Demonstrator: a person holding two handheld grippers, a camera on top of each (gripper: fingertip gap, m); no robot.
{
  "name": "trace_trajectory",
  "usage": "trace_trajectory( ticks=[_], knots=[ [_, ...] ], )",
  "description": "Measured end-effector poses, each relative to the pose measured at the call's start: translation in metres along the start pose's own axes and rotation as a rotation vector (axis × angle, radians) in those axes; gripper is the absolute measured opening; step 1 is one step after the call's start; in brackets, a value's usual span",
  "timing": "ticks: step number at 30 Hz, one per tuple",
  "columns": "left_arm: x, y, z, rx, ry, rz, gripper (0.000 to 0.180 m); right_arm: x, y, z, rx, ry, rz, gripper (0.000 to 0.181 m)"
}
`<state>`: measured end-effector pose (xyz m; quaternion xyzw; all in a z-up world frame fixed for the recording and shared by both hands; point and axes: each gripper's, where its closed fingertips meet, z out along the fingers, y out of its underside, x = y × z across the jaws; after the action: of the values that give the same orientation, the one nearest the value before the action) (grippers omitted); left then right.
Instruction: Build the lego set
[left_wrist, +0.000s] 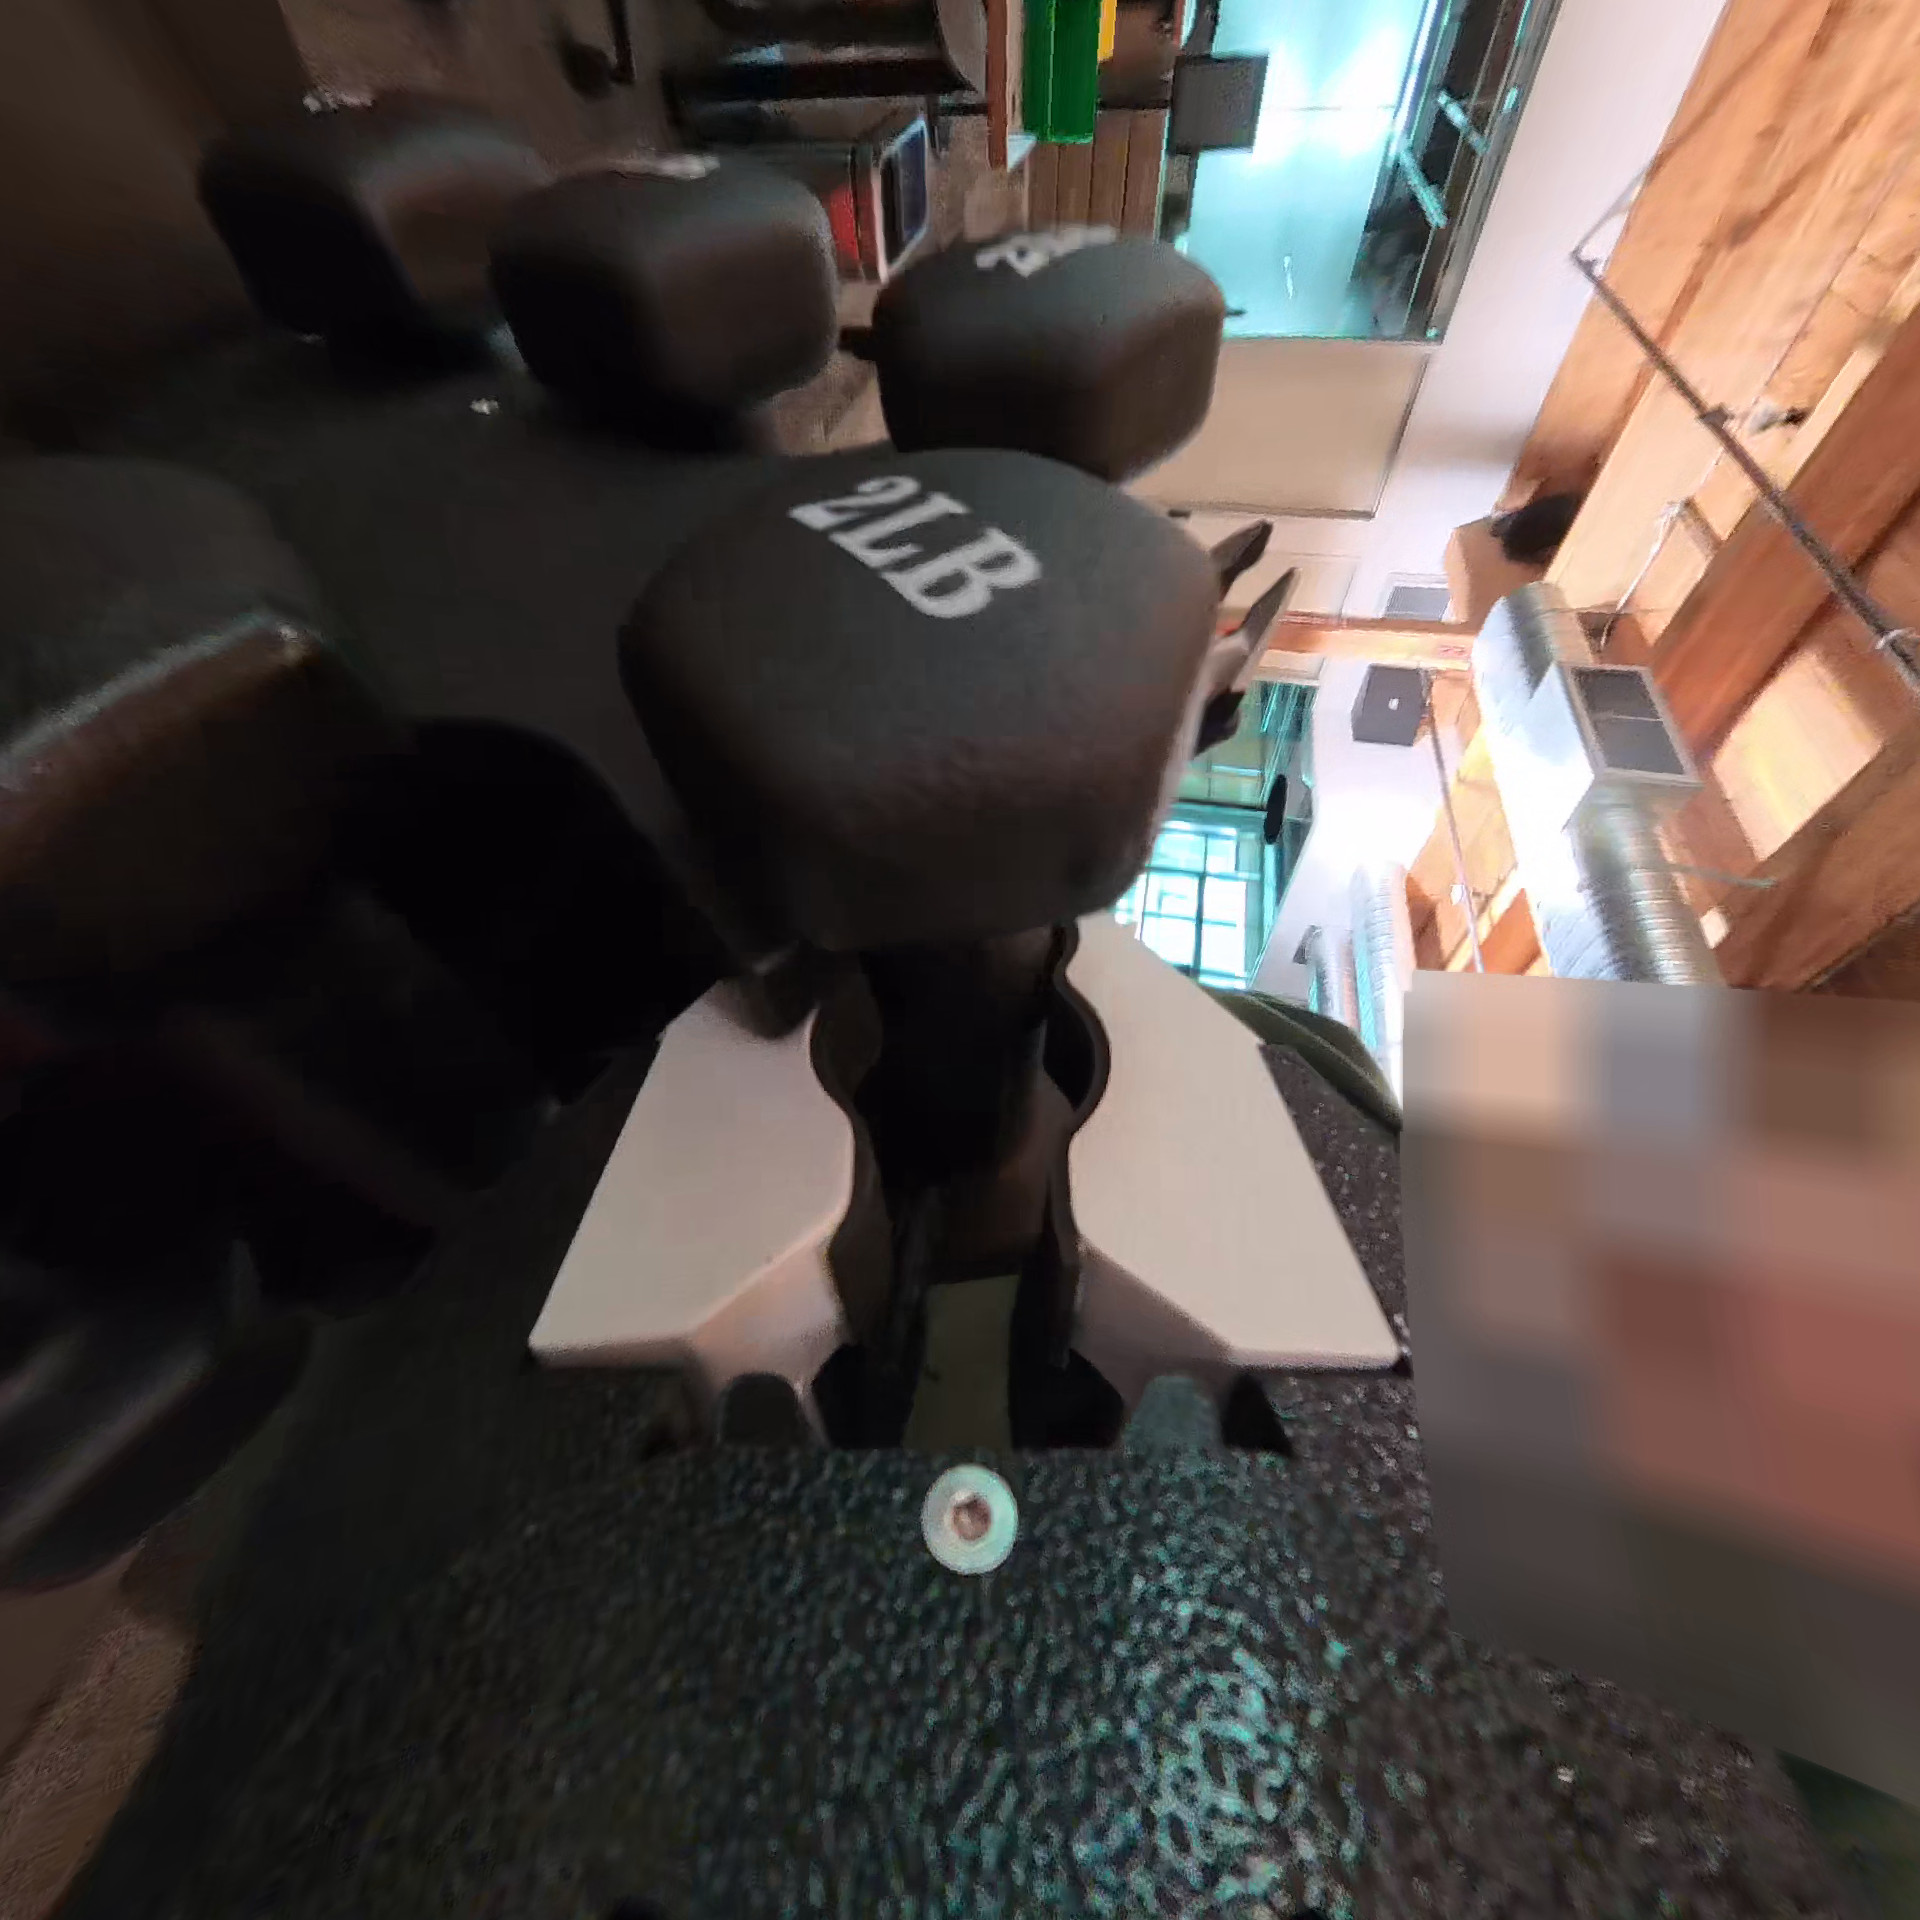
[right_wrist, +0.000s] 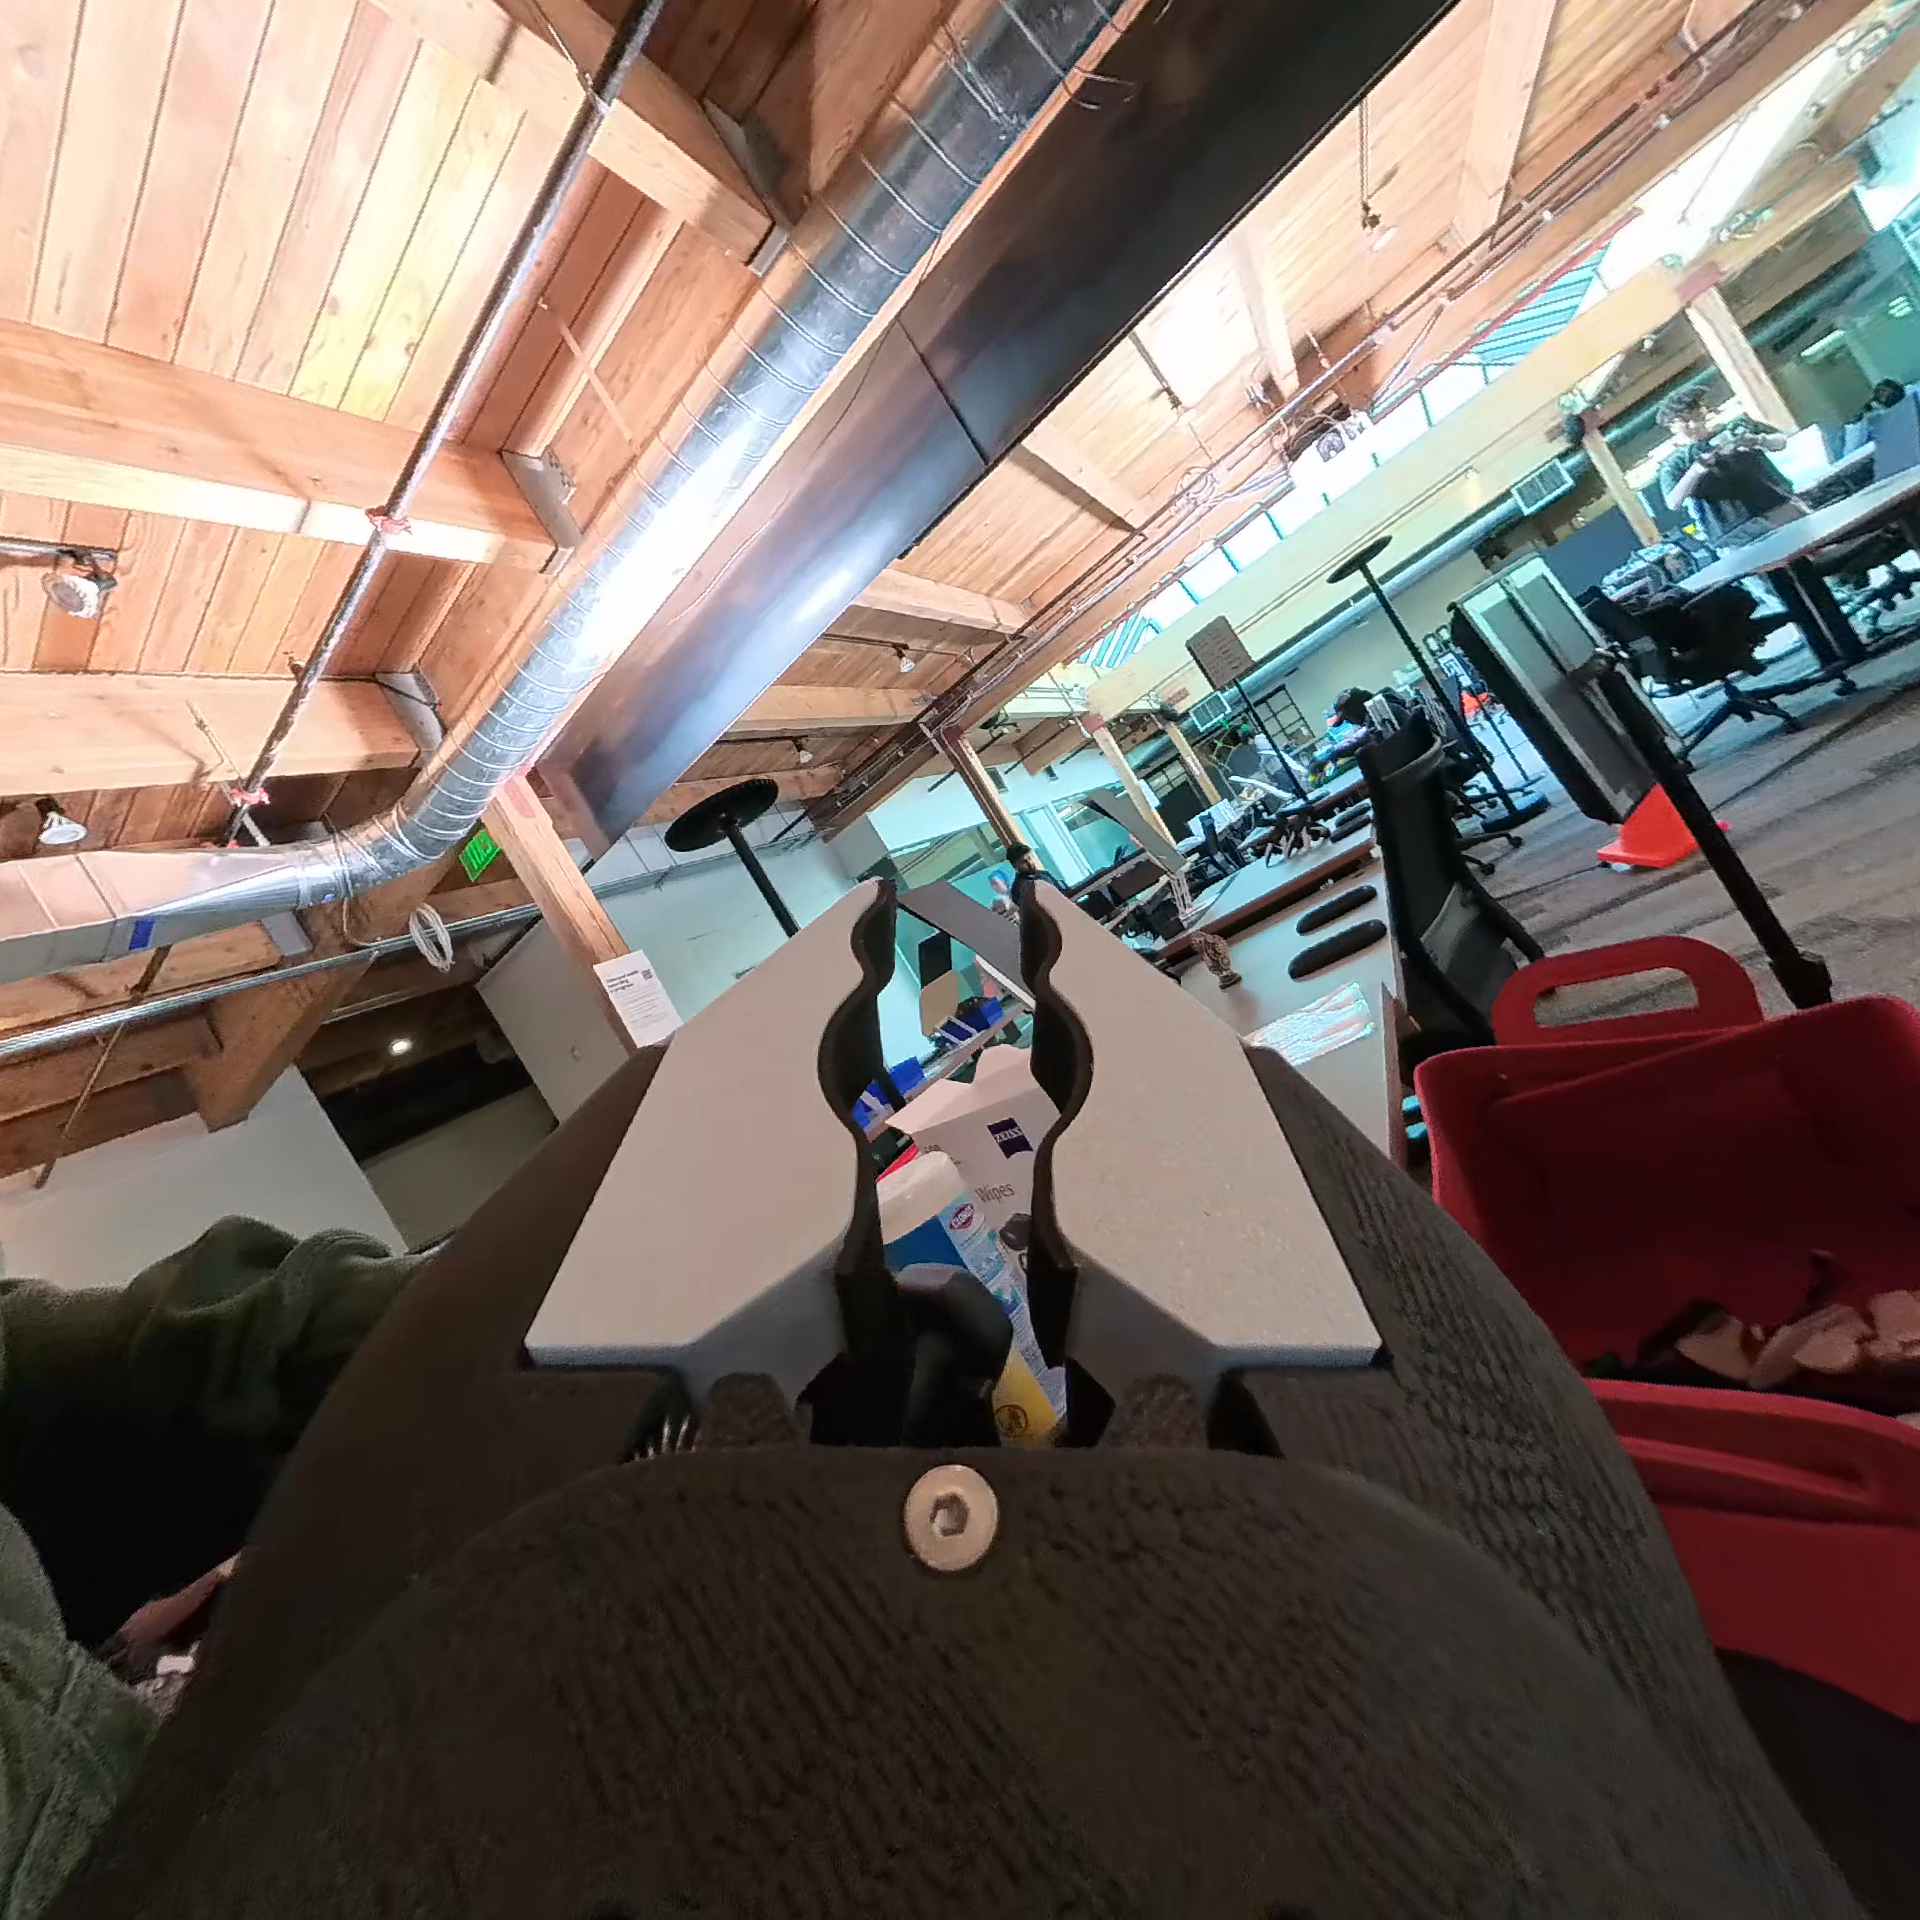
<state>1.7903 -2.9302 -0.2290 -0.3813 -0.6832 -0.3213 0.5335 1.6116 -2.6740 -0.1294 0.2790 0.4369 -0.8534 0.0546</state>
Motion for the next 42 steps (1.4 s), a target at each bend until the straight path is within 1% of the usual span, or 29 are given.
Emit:
trace_trajectory(
  ticks=[1, 6, 9, 10, 12, 13, 15, 18, 22, 24, 26, 29, 31, 32, 34, 35, 37, 39, 41, 42],
  knots=[
    [-0.001, -0.004, 0.0, 0.015, 0.003, -0.012, 0.026, 0.001, -0.001, 0.002, -0.002, -0.001, 0.003, 0.022],
    [-0.002, -0.002, 0.002, -0.011, 0.012, -0.013, 0.027, 0.0, 0.008, 0.009, -0.023, -0.014, 0.016, 0.023],
    [-0.001, -0.006, 0.001, 0.02, 0.03, -0.023, 0.029, -0.003, 0.014, 0.015, -0.036, -0.032, 0.031, 0.022],
    [0.003, -0.007, 0.001, 0.029, 0.056, -0.023, 0.036, -0.005, 0.014, 0.012, -0.043, -0.039, 0.034, 0.023],
    [0.012, -0.009, -0.001, 0.06, 0.088, -0.041, 0.07, -0.008, 0.017, 0.015, -0.054, -0.049, 0.034, 0.023],
    [0.013, -0.01, -0.004, 0.07, 0.063, -0.027, 0.079, -0.009, 0.018, 0.015, -0.059, -0.051, 0.033, 0.023],
    [0.012, -0.009, -0.012, 0.083, 0.01, -0.013, 0.088, -0.011, 0.018, 0.016, -0.062, -0.055, 0.033, 0.023],
    [0.013, -0.01, -0.029, 0.127, -0.024, -0.008, 0.087, -0.014, 0.018, 0.016, -0.065, -0.058, 0.031, 0.023],
    [0.01, -0.009, -0.062, 0.255, -0.05, 0.029, 0.083, -0.017, 0.017, 0.016, -0.07, -0.053, 0.024, 0.023],
    [0.011, -0.008, -0.081, 0.381, -0.087, 0.1, 0.084, -0.018, 0.014, 0.016, -0.076, -0.047, 0.01, 0.023],
    [0.022, -0.01, -0.111, 0.602, -0.162, 0.252, 0.087, -0.021, 0.01, 0.018, -0.086, -0.04, -0.022, 0.023],
    [0.064, 0.005, -0.173, 0.946, -0.287, 0.547, 0.083, -0.033, 0.005, 0.025, -0.121, -0.032, -0.084, 0.024],
    [0.096, 0.033, -0.219, 1.192, -0.494, 0.794, 0.076, -0.045, 0.005, 0.034, -0.15, -0.036, -0.162, 0.024],
    [0.114, 0.053, -0.239, 1.314, -0.611, 0.913, 0.07, -0.051, 0.004, 0.038, -0.163, -0.035, -0.212, 0.024],
    [0.151, 0.098, -0.265, 1.541, -0.826, 1.121, 0.059, -0.064, 0.006, 0.049, -0.176, -0.044, -0.307, 0.025],
    [0.166, 0.121, -0.272, 1.631, -0.92, 1.203, 0.053, -0.074, 0.006, 0.055, -0.175, -0.056, -0.354, 0.026],
    [0.187, 0.158, -0.273, 1.764, -1.056, 1.33, 0.041, -0.092, 0.007, 0.071, -0.162, -0.079, -0.446, 0.028],
    [0.198, 0.188, -0.268, 1.884, -1.125, 1.426, 0.035, -0.108, 0.008, 0.081, -0.134, -0.095, -0.522, 0.032],
    [0.203, 0.212, -0.258, 2.0, -1.075, 1.526, 0.033, -0.122, 0.009, 0.088, -0.092, -0.097, -0.586, 0.04],
    [0.201, 0.219, -0.255, 2.038, -1.021, 1.528, 0.033, -0.13, 0.009, 0.092, -0.061, -0.086, -0.62, 0.046]
  ],
)
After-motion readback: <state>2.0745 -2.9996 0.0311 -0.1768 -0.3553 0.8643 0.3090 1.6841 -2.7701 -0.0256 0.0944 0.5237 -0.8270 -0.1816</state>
